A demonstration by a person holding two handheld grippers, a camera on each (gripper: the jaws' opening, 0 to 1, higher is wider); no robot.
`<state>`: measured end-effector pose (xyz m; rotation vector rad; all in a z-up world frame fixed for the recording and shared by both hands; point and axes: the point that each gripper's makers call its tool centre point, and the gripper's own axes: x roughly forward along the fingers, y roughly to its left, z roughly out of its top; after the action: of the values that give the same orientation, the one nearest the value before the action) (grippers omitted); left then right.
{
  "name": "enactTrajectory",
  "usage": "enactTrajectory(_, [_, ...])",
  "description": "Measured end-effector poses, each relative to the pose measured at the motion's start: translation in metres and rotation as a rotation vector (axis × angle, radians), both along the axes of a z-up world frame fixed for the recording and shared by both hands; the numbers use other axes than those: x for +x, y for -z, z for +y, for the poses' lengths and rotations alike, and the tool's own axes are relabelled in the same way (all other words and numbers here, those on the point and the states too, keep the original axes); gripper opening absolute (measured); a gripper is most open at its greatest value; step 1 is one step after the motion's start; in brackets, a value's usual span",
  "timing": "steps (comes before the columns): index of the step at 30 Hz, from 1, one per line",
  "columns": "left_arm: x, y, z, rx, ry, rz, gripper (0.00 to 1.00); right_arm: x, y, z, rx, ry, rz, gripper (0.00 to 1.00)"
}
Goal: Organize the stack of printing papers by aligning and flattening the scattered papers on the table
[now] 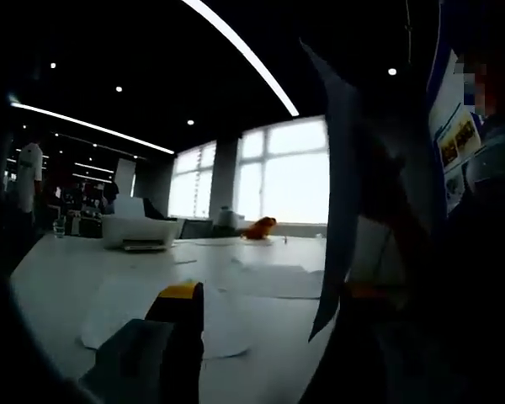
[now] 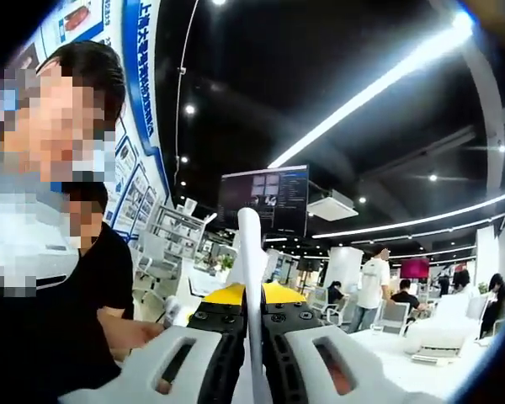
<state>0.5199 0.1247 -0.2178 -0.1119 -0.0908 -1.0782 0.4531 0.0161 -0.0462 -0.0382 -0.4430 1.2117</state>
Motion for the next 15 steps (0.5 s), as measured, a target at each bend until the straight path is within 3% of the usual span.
enactTrajectory(15, [-0.014,-0.012,-0.029,-0.047,0.111,-0.055,0.73,-0.008,-0.007,0.009,0.013,-0.063,0.011,0.01])
